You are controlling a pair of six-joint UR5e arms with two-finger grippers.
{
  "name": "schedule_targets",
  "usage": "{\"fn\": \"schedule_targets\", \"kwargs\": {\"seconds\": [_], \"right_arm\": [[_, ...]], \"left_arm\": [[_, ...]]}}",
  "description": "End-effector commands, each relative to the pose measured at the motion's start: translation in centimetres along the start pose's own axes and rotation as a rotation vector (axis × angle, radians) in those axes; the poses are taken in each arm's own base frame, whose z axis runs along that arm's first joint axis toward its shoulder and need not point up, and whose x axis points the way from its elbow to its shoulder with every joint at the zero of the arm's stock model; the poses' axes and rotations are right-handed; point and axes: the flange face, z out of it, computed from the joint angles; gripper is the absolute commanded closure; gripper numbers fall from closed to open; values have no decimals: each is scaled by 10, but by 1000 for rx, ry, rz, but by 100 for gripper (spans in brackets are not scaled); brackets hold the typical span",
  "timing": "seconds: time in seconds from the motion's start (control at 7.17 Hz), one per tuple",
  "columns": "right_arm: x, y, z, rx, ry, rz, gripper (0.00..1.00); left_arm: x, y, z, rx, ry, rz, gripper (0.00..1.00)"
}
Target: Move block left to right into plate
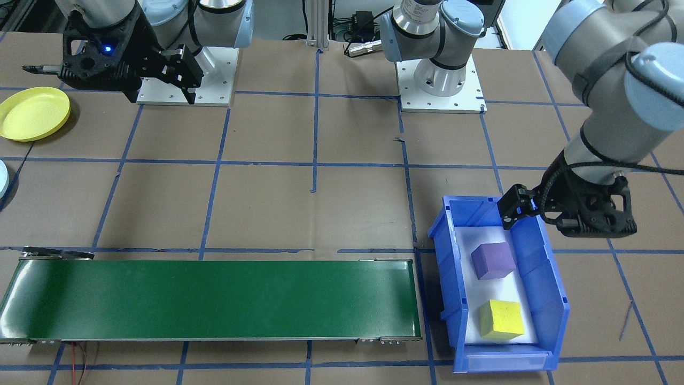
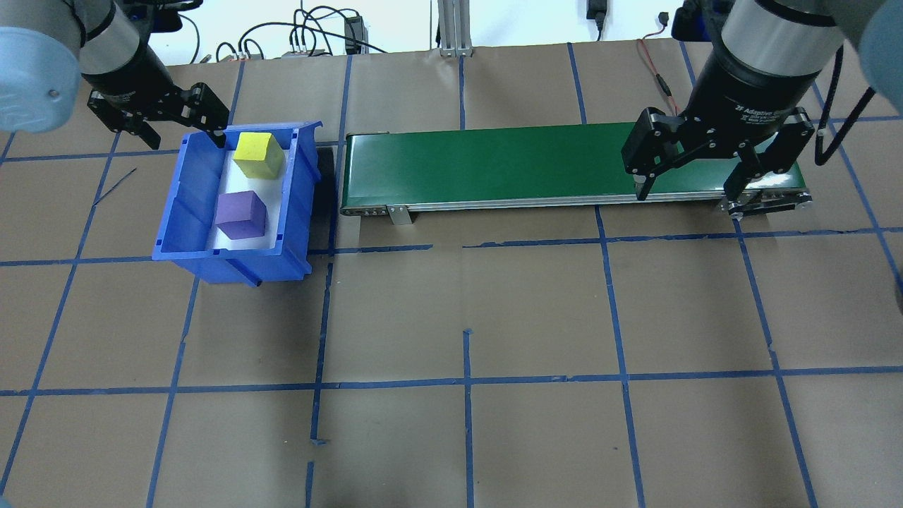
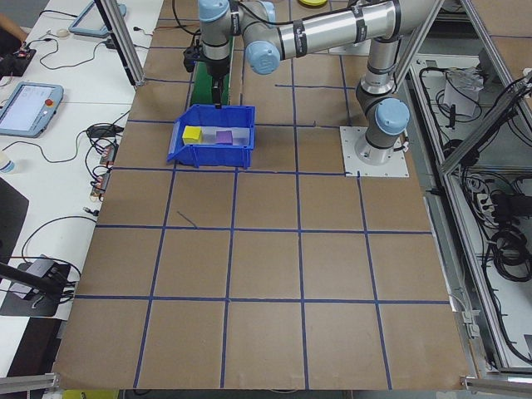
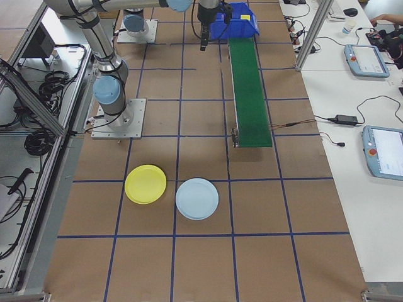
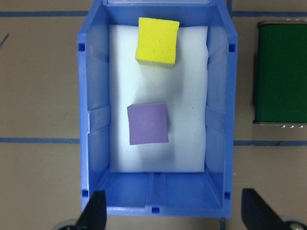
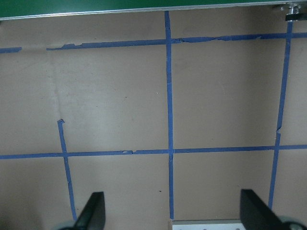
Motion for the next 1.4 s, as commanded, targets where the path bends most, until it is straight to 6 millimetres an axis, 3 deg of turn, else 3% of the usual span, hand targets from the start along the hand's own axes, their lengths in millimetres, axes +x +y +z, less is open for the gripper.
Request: {"fn": "schedule_targets", "kwargs": {"seconds": [0.0, 0.28, 0.84, 1.26], "right_arm": [[0, 0, 0, 1, 0, 0, 0], [0, -1, 1, 0, 2, -1, 0], [-2, -2, 5, -5, -3, -4, 0], [0, -5, 7, 3, 2, -3, 0]], "left_arm": [[-6, -9, 43, -47, -12, 0, 0], [-5, -11, 85, -57, -11, -3, 0], [-5, -9, 137, -136, 7, -26, 0], [1, 13, 180, -141, 4, -50, 3]]}}
